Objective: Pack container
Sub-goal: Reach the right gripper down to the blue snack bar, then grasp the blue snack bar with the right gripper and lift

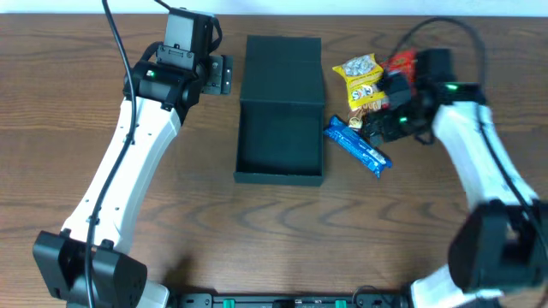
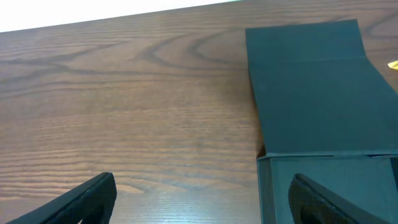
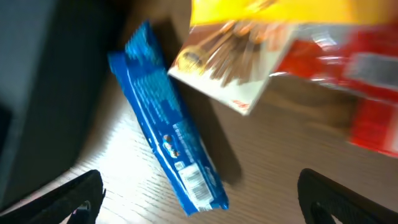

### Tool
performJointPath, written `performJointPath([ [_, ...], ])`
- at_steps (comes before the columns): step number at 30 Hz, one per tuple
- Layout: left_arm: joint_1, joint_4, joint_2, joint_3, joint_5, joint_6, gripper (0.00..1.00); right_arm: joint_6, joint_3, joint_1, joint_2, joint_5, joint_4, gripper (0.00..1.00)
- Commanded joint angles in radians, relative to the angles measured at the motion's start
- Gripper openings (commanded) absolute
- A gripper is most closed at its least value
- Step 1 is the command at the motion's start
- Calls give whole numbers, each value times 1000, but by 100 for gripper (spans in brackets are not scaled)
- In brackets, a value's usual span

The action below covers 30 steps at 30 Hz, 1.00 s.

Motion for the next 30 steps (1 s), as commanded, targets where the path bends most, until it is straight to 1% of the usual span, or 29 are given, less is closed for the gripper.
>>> performJointPath([
  [1,3,-11,14,1,1,-4,93,-95,19,76,48,124,-5,99],
  [3,3,-20,14,1,1,-4,93,-115,19,119,85,190,4,99],
  [6,3,-32,14,-1,1,-8,94,-115,19,146,127,250,28,99],
  [8,3,-39,14,-2,1,-8,94,-114,19,151,150,248,46,98],
  [11,3,-46,14,-3,0,-8,95,-114,19,151,185,246,74,93],
  [15,3,-46,14,-3,0,-7,95,-114,19,151,218,246,108,92],
  [22,3,-46,14,-3,-1,-7,95,-113,19,151,235,160,139,87],
  [26,3,-47,14,-3,-16,-7,95,-106,19,151,240,125,151,79],
  [30,19,-47,14,-3,-23,-7,96,-106,18,151,241,97,148,74],
])
